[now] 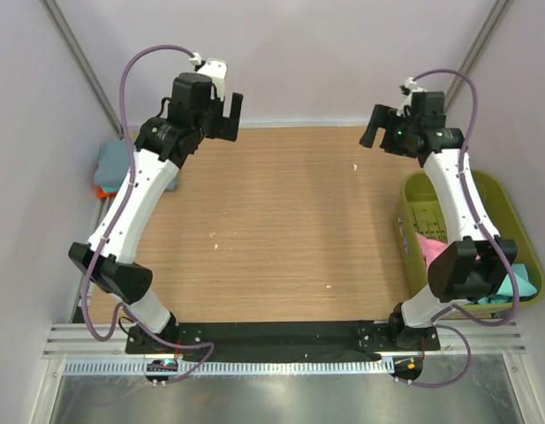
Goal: Fold and stack the t-shirts
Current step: Neatly place the folded tshirt to the corner
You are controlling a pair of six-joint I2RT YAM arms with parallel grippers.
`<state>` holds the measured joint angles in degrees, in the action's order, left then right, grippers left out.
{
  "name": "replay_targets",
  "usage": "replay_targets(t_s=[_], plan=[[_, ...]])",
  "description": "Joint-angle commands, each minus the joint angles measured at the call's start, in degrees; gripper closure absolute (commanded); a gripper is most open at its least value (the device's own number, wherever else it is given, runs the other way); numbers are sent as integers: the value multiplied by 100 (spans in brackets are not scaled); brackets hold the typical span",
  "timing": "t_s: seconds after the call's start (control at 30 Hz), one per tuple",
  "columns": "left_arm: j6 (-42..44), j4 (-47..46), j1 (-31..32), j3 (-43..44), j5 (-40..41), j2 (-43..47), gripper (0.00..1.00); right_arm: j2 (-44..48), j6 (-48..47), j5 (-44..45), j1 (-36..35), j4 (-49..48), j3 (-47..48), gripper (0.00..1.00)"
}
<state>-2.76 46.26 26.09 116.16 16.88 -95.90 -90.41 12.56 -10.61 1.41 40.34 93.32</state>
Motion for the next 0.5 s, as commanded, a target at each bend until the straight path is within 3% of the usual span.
replay_targets(t_s=[0.0, 0.17, 0.3, 0.47], plan=[[-329, 14, -121, -304, 113, 396, 0, 401, 107, 656, -789, -667, 406, 0], [-910, -214, -288, -59, 412, 292, 0, 104, -446, 2296, -1678, -877, 898, 0], [-866, -179, -393, 390, 500, -95, 0, -126, -719, 2739, -2162, -1001, 1048, 0], [-769, -196, -394, 250, 553, -122, 0, -310, -790, 2801, -2408, -1081, 987, 0]])
